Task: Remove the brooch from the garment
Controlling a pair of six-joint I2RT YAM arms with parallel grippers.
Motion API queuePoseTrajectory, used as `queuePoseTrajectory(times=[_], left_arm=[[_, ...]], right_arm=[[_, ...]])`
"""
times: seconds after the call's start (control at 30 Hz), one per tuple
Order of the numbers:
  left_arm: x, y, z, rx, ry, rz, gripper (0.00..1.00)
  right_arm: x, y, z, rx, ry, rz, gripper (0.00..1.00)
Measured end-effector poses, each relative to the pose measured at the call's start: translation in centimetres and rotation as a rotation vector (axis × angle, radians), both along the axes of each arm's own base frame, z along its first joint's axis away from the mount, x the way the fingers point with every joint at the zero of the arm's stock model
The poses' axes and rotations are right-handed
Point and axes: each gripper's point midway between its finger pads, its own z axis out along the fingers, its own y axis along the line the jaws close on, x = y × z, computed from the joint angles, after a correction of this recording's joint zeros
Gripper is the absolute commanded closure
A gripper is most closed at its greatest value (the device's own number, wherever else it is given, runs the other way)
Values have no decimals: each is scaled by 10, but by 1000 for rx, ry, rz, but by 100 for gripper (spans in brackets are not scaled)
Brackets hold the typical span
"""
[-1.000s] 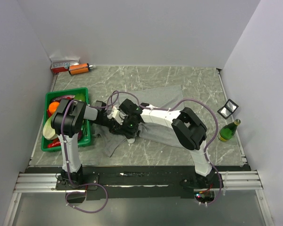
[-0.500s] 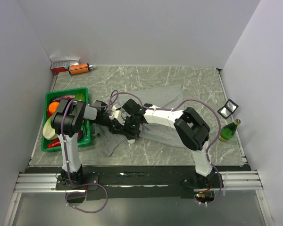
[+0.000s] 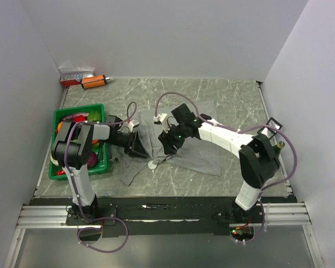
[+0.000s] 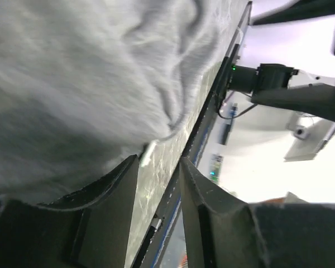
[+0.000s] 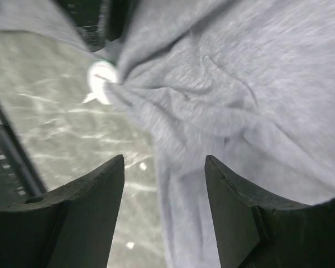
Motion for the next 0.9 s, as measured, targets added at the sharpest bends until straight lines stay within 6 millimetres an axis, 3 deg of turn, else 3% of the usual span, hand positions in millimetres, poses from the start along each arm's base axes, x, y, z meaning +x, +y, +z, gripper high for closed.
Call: queuePoseTrajectory(times=[0.13,0.3,0.5,0.73,0.9], left_arm=[[6,2,20,26,-109,3,66],[15,0,30,89,-226,-29,69],[13,-6,17,181,-295,-125,70],[12,-8,-13,250,-255,-215,68],[7,-8,-15,254,-240,-247,71]], right_arm=[[-8,6,25,54,8,-21,39],[-22,7,17,56,94,-56,40],[-28,-4,7,32,126,-83,52],[-14,-26,7,10,114,-177,46],[-11,-30,7,5,95,-197,44]])
